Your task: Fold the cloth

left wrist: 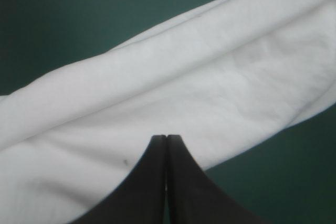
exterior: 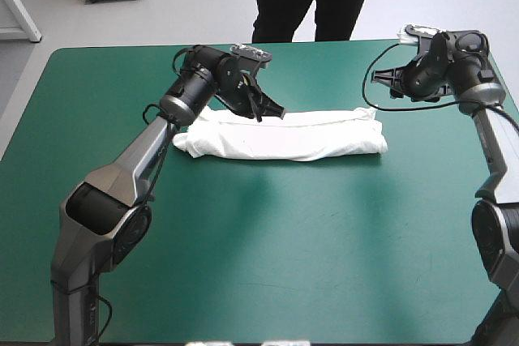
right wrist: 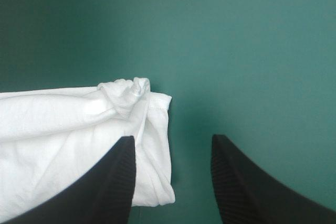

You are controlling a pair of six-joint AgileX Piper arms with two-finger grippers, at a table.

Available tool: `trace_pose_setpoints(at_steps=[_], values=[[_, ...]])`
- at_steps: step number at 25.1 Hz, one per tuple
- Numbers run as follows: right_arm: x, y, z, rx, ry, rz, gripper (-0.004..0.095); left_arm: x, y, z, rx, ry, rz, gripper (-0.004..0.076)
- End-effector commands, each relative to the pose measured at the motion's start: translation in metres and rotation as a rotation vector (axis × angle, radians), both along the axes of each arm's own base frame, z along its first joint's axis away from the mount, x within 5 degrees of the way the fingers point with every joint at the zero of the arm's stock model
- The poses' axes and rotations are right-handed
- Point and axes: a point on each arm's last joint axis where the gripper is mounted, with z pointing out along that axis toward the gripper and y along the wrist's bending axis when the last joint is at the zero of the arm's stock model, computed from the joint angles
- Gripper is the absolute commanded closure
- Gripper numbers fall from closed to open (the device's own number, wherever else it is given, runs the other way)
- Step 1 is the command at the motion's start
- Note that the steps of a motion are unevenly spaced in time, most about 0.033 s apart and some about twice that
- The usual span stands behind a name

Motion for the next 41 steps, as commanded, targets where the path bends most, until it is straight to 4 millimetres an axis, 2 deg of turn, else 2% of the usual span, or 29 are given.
trace_pose_setpoints(at_steps=[1, 4, 6, 11, 12, 15, 18, 20, 24, 33, 41], values=[[-0.011, -0.005, 0.035, 0.009, -0.12, -0.013, 0.049, -0.007, -0.014, 0.02, -0.06, -0.081, -0.029, 0.0734], [-0.011, -0.007, 0.035, 0.007, -0.12, -0.017, 0.049, -0.003, -0.023, 0.001, -0.049, -0.047, -0.04, 0.0734], [-0.01, -0.008, 0.035, 0.007, -0.123, -0.021, 0.049, 0.003, -0.032, -0.019, -0.072, -0.005, -0.045, 0.0734], [-0.009, -0.01, 0.034, 0.005, -0.132, -0.026, 0.049, 0.018, -0.041, -0.053, -0.063, -0.003, -0.043, 0.0734], [-0.008, -0.01, 0.035, 0.005, -0.141, -0.026, 0.049, 0.021, -0.043, -0.067, -0.051, 0.025, -0.042, 0.0734], [-0.008, -0.009, 0.033, 0.003, -0.13, -0.013, 0.049, 0.022, -0.047, -0.082, -0.068, 0.078, -0.04, 0.0734], [-0.005, -0.012, 0.02, 0.121, -0.052, 0.069, 0.0463, 0.02, -0.046, -0.084, -0.058, 0.099, -0.042, 0.0734], [0.002, -0.018, 0.005, 0.217, 0.002, 0.115, 0.0367, 0.019, -0.046, -0.084, -0.047, 0.112, -0.05, 0.0734], [0.011, -0.02, -0.017, 0.232, 0.068, 0.167, 0.0246, 0.018, -0.045, -0.085, -0.042, 0.125, -0.052, 0.0734], [0.031, -0.011, -0.07, 0.338, 0.195, 0.212, 0.0246, 0.016, -0.046, -0.085, -0.052, 0.149, -0.053, 0.0734], [0.04, -0.009, -0.099, 0.376, 0.251, 0.199, 0.0259, 0.016, -0.046, -0.085, -0.054, 0.143, -0.074, 0.0734]])
